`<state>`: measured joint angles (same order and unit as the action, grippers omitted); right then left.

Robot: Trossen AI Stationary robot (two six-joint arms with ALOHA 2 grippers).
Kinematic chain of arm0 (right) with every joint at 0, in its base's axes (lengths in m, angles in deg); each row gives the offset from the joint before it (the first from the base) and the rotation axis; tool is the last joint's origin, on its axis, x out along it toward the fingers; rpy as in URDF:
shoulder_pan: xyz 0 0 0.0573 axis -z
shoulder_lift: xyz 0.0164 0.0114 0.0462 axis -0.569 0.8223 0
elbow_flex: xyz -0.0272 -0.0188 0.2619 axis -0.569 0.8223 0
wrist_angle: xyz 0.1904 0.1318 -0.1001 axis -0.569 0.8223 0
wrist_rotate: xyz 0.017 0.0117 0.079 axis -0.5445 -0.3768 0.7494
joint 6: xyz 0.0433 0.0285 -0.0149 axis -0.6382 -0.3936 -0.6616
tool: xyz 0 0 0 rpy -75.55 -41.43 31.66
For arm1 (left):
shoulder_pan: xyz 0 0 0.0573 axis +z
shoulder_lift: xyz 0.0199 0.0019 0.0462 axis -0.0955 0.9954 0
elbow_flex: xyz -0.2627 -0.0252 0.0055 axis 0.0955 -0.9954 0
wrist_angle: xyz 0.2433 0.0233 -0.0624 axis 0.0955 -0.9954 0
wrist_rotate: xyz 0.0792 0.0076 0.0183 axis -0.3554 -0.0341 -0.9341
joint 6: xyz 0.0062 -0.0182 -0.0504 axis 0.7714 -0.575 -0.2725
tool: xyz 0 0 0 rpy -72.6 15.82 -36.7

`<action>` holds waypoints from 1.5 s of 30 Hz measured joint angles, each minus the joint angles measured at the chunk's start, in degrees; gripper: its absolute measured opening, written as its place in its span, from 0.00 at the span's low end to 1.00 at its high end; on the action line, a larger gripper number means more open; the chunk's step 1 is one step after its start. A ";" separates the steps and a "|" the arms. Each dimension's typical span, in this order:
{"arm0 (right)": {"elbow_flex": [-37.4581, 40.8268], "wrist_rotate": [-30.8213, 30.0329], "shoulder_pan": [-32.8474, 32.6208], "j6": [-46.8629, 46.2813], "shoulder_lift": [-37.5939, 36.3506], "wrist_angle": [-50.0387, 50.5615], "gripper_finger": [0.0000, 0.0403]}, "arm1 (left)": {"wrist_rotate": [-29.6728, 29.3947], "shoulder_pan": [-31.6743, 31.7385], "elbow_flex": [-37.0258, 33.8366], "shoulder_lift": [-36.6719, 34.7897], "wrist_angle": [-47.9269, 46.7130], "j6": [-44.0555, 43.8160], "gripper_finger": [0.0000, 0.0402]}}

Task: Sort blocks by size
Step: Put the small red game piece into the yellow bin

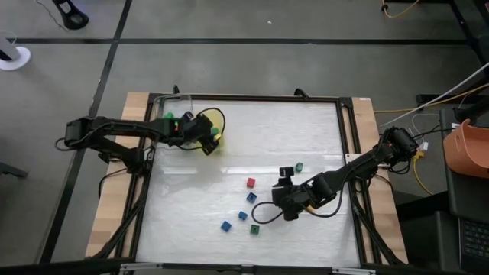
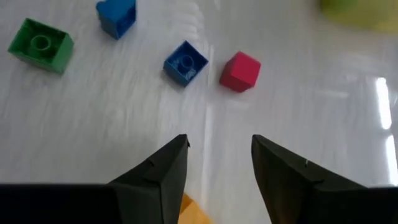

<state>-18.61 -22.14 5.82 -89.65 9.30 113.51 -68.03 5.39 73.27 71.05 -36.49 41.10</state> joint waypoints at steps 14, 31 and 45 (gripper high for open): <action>0.00 10.27 1.12 34.54 0.00 -9.67 0.44 | 3.23 -16.19 0.00 0.00 3.87 -5.93 0.55; -0.04 14.64 13.56 8.34 0.97 -19.14 0.44 | 3.17 -30.61 0.00 -0.01 10.75 -13.39 0.55; -0.04 2.63 13.53 -4.81 11.33 -23.22 0.44 | 2.97 -31.97 -0.04 -0.02 10.31 -12.38 0.55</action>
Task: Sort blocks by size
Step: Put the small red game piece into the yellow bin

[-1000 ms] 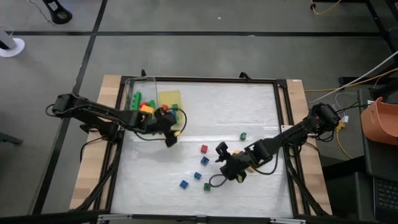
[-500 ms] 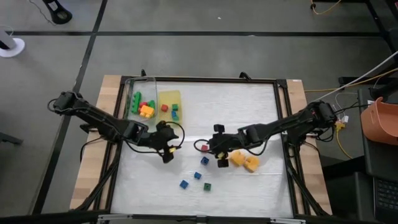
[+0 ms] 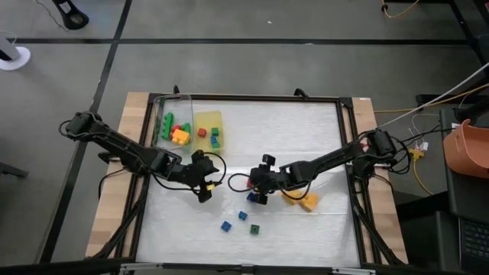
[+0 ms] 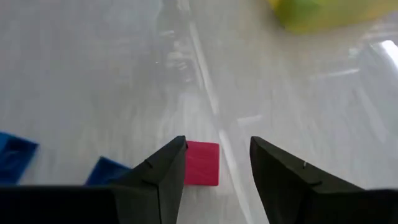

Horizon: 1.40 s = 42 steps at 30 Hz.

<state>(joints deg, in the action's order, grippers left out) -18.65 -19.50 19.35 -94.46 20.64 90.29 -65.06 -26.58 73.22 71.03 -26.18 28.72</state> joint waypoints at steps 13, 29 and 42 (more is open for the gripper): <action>0.01 -0.11 -0.07 -2.39 4.77 -1.48 0.44 | -0.15 0.00 0.00 0.00 -0.08 0.89 0.55; 0.01 0.34 -0.06 -2.10 5.17 -2.46 0.44 | -0.17 0.02 0.00 0.00 -0.09 0.90 0.55; 0.01 0.37 -0.07 -1.71 5.17 -4.64 0.44 | -0.17 0.00 0.00 0.00 -0.08 0.88 0.55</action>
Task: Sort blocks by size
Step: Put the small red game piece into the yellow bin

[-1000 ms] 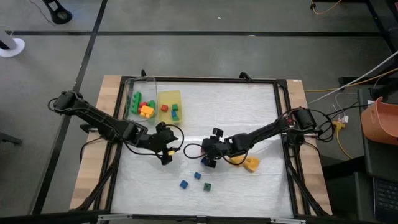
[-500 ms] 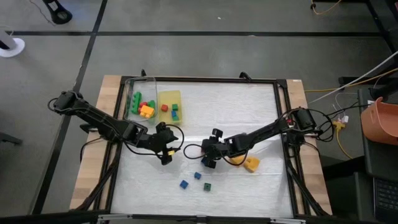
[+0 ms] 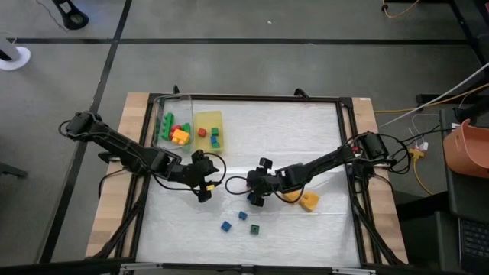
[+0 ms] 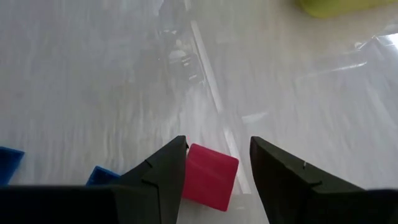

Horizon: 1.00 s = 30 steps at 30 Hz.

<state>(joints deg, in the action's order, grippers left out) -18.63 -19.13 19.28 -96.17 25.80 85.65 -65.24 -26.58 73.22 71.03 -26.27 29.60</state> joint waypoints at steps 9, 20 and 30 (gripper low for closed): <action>0.00 -0.12 -0.77 -4.16 -0.07 0.78 0.44 | -0.02 0.00 0.00 0.00 0.02 0.64 0.55; 0.00 -7.91 -3.53 -5.35 -0.09 2.51 0.44 | -0.02 0.00 0.02 0.00 0.00 0.64 0.55; 0.00 -7.49 -3.41 -9.02 0.17 3.16 0.44 | -0.02 0.01 0.02 0.00 0.04 0.61 0.55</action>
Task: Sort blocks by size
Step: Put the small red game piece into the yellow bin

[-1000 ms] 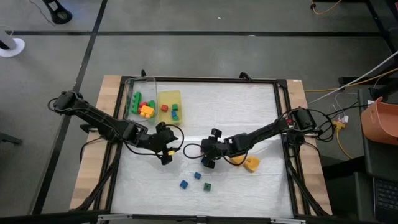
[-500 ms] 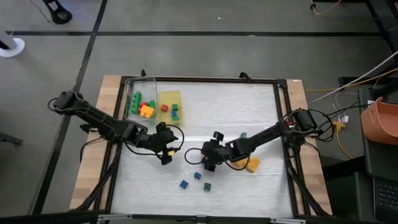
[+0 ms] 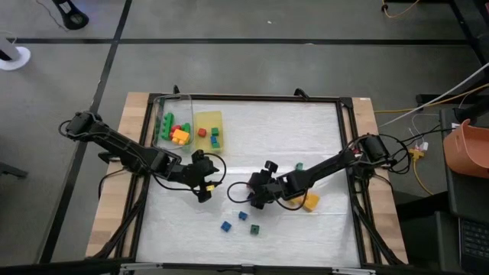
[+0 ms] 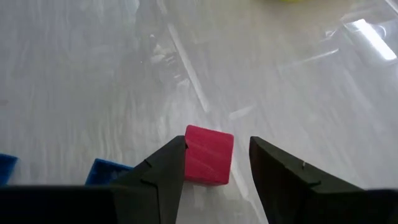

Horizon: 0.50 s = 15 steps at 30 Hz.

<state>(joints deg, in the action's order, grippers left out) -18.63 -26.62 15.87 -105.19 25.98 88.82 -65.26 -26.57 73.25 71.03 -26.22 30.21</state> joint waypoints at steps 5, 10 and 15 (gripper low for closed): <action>0.00 -0.04 0.00 -2.18 0.02 -0.07 0.44 | 0.00 -0.01 0.00 0.00 -0.02 -0.02 0.55; 0.00 0.09 0.00 -4.88 0.04 -0.07 0.44 | 0.00 -0.01 0.00 0.00 0.00 -0.02 0.55; 0.00 0.55 0.00 -5.56 0.07 -0.07 0.44 | 0.00 0.00 0.00 0.00 -0.02 -0.02 0.55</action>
<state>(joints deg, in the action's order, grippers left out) -18.63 -26.07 15.87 -110.74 26.04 88.75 -65.26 -26.57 73.25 71.03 -26.24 30.19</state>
